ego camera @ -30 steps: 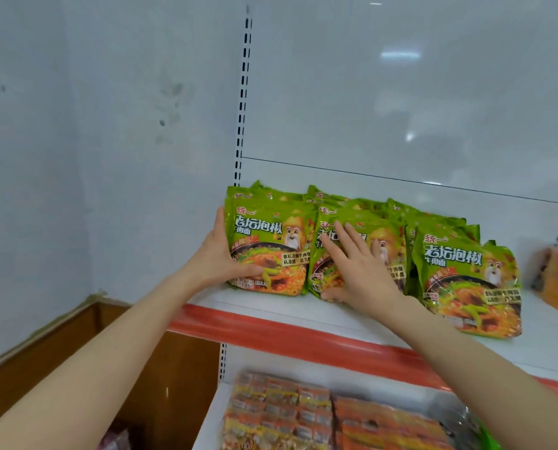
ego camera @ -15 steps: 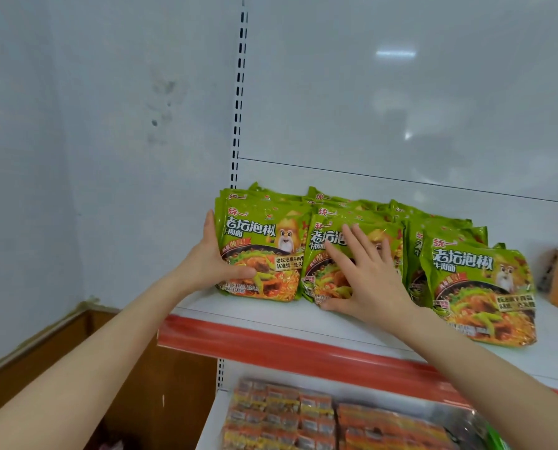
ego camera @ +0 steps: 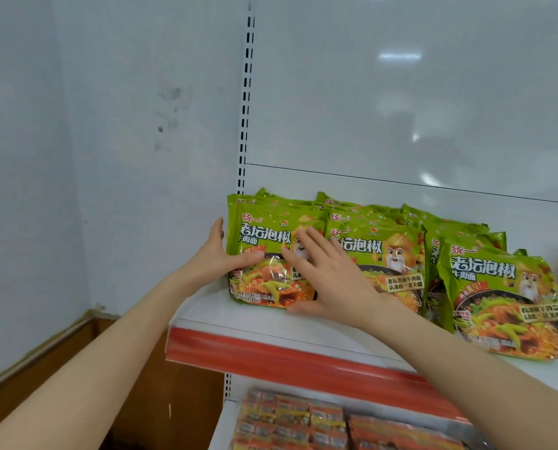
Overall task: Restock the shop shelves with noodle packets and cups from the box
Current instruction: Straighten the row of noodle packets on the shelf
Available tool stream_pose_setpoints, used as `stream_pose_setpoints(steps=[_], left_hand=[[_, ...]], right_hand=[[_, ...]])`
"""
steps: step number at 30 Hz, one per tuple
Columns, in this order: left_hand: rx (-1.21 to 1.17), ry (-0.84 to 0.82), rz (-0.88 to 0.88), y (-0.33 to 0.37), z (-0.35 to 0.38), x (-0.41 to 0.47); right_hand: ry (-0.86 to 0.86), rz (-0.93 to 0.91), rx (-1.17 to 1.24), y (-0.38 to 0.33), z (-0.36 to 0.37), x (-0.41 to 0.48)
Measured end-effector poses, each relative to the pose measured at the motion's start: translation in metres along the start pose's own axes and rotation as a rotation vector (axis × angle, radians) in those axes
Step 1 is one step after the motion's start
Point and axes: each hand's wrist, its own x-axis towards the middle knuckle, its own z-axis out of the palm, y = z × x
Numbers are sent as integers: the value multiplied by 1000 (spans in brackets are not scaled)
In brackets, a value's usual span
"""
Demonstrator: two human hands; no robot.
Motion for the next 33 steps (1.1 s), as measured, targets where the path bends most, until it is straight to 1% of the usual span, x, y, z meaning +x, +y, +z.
stream_pose_setpoints(steps=[4,7,9,11,14,16,18,20,22,25,29,33], left_hand=[[-33,-80,86,5,9,16],[-60,-36,140,2,16,24],[-89,-44,134,-2,16,25],[-92,-72,134,-2,12,27],[-58,-101,122,0,6,34],[-15,-111,103,2,4,38],[-30,-153,64,-1,1,43],[-64,-189,29,-4,-1,49],[-95,-218,50,-7,2,52],[-118,-216,96,-10,8,52],[-97,-222,139,-7,11,49],[-92,-187,175,-5,7,50]], right_hand=[[-41,5,-14,4,4,13],[-43,6,-58,9,7,19],[-30,-9,-118,10,10,20],[-40,7,-102,12,12,20],[7,-1,-109,13,18,20],[51,-1,-55,12,16,21],[47,23,-34,10,13,23],[8,43,-46,10,13,25],[0,50,-75,9,15,24],[63,51,-187,15,26,24],[107,57,-235,16,29,24],[126,60,-242,14,31,22]])
